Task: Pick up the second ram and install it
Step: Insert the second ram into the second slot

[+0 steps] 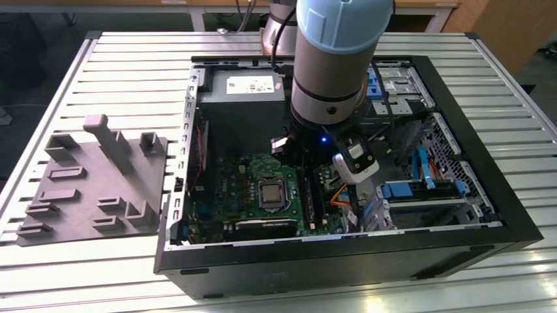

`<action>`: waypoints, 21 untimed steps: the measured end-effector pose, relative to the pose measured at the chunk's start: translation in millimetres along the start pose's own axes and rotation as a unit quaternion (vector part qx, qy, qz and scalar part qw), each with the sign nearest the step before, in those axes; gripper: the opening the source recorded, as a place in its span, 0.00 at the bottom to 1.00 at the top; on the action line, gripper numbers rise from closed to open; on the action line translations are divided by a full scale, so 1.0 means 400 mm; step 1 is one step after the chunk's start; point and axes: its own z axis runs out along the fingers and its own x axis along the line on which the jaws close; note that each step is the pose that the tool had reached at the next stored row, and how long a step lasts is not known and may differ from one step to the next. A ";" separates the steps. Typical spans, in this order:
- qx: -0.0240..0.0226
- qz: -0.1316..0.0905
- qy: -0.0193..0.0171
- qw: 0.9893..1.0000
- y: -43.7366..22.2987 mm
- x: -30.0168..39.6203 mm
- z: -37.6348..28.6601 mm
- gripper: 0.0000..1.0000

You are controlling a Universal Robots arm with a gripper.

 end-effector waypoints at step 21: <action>0.000 0.000 0.000 1.000 0.000 0.000 0.005 0.11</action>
